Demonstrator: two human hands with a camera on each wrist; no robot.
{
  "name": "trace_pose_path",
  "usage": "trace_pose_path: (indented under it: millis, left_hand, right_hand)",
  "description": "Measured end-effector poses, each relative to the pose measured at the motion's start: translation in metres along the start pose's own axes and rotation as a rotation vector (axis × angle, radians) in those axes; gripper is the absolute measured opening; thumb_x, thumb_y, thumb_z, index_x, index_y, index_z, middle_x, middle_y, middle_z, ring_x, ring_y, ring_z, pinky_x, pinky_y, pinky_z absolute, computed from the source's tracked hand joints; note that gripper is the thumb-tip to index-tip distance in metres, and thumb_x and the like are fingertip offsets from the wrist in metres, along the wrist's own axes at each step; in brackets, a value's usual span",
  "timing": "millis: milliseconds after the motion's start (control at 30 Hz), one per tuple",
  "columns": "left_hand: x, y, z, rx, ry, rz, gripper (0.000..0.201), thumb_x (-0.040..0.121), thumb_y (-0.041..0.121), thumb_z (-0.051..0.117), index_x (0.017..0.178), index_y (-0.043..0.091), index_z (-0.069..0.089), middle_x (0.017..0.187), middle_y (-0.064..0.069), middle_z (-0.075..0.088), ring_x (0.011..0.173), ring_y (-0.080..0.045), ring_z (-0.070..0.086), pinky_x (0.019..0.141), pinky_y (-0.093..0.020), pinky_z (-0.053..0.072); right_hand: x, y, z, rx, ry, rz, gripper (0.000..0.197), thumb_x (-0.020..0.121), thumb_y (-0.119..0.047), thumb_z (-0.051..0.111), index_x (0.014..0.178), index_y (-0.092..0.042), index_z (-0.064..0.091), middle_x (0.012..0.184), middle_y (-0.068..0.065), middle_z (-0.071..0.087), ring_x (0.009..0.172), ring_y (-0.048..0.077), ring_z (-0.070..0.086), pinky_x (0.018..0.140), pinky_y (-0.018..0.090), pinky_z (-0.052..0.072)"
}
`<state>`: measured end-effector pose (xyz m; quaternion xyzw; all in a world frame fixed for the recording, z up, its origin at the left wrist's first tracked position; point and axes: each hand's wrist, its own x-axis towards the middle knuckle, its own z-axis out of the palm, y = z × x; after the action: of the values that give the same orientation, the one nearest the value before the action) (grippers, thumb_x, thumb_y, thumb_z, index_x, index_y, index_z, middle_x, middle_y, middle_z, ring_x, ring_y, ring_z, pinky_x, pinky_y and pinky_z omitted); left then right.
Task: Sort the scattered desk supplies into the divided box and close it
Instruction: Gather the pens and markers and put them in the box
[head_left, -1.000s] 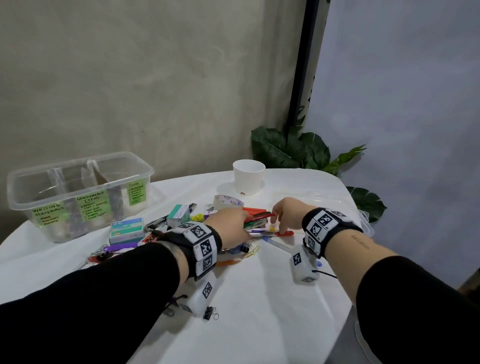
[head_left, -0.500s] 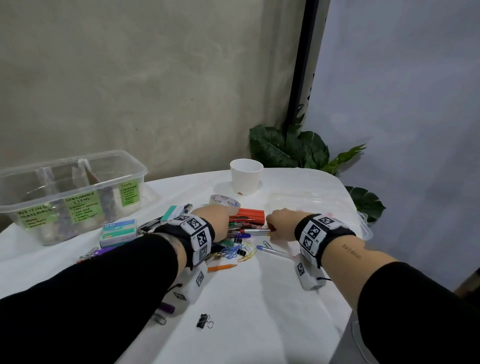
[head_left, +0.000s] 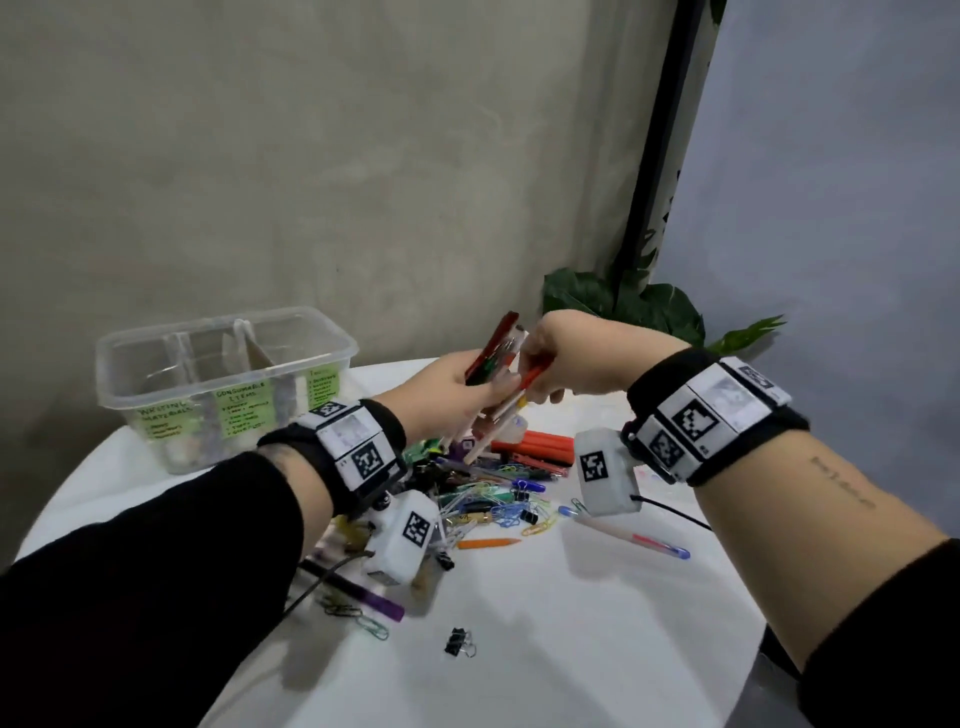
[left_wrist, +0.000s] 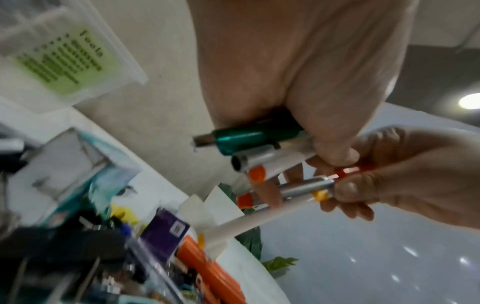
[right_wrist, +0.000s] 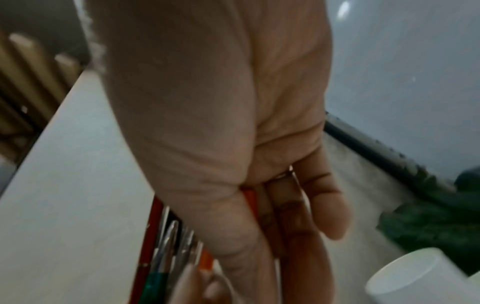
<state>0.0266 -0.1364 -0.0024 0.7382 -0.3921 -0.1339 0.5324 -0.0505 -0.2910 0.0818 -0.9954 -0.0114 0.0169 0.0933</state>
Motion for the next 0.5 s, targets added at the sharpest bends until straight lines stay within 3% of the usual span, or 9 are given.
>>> trace_pose_path:
  millis: [133, 233, 300, 333, 367, 433, 500]
  left_hand:
    - [-0.013, 0.003, -0.025, -0.076, 0.024, 0.004, 0.026, 0.097, 0.023, 0.059, 0.120, 0.012, 0.054, 0.089, 0.001, 0.072, 0.081, -0.014, 0.070, 0.078, -0.039, 0.056]
    - [-0.025, -0.003, -0.048, -0.169, 0.105, -0.072, 0.010, 0.098, 0.018, 0.057, 0.108, 0.016, 0.055, 0.080, -0.003, 0.064, 0.075, -0.018, 0.062, 0.078, -0.044, 0.055]
    - [-0.032, -0.006, -0.066, -0.315, 0.239, -0.095, 0.011, 0.098, 0.018, 0.057, 0.108, 0.015, 0.053, 0.077, -0.004, 0.058, 0.071, -0.018, 0.057, 0.076, -0.043, 0.055]
    - [-0.034, -0.006, -0.076, -0.375, 0.326, -0.094, 0.013, 0.098, 0.019, 0.056, 0.109, 0.014, 0.051, 0.076, -0.003, 0.058, 0.068, -0.018, 0.056, 0.074, -0.041, 0.056]
    - [-0.036, -0.006, -0.085, -0.447, 0.407, -0.083, 0.015, 0.099, 0.020, 0.055, 0.109, 0.010, 0.050, 0.075, -0.003, 0.057, 0.066, -0.017, 0.056, 0.071, -0.039, 0.055]
    - [-0.040, -0.004, -0.104, -0.638, 0.539, -0.053, 0.015, 0.100, 0.021, 0.053, 0.102, 0.007, 0.048, 0.069, -0.002, 0.054, 0.059, -0.015, 0.053, 0.065, -0.033, 0.053]
    - [-0.042, -0.002, -0.120, -0.783, 0.633, -0.013, 0.015, 0.100, 0.022, 0.054, 0.101, 0.009, 0.047, 0.068, -0.002, 0.052, 0.056, -0.012, 0.054, 0.063, -0.030, 0.053]
  right_hand:
    - [0.017, -0.025, -0.002, 0.265, 0.020, -0.045, 0.008, 0.081, -0.007, 0.076, 0.089, -0.009, 0.076, 0.077, 0.008, 0.076, 0.068, 0.018, 0.072, 0.057, 0.029, 0.059]
    - [0.032, -0.041, 0.015, 0.601, 0.128, -0.058, 0.012, 0.078, 0.000, 0.078, 0.089, -0.001, 0.073, 0.076, 0.012, 0.074, 0.063, 0.014, 0.067, 0.057, 0.028, 0.055]
    - [0.044, -0.056, 0.036, 0.965, 0.245, 0.009, 0.019, 0.079, -0.008, 0.080, 0.093, -0.005, 0.068, 0.083, 0.011, 0.069, 0.072, 0.017, 0.064, 0.064, 0.030, 0.052]
    - [0.052, -0.065, 0.049, 1.136, 0.245, 0.091, 0.024, 0.082, -0.020, 0.079, 0.097, -0.008, 0.066, 0.091, 0.010, 0.068, 0.081, 0.019, 0.063, 0.070, 0.031, 0.051]
    - [0.059, -0.076, 0.062, 1.283, 0.168, 0.199, 0.032, 0.086, -0.035, 0.075, 0.101, -0.009, 0.065, 0.099, 0.010, 0.067, 0.090, 0.021, 0.061, 0.077, 0.034, 0.048]
    - [0.069, -0.100, 0.086, 1.568, -0.155, 0.409, 0.057, 0.091, -0.062, 0.053, 0.107, -0.008, 0.061, 0.115, 0.015, 0.060, 0.106, 0.030, 0.056, 0.088, 0.041, 0.044]
    - [0.079, -0.126, 0.106, 1.921, -0.385, 0.506, 0.076, 0.094, -0.067, 0.037, 0.119, 0.002, 0.054, 0.128, 0.025, 0.051, 0.126, 0.040, 0.047, 0.101, 0.049, 0.042]
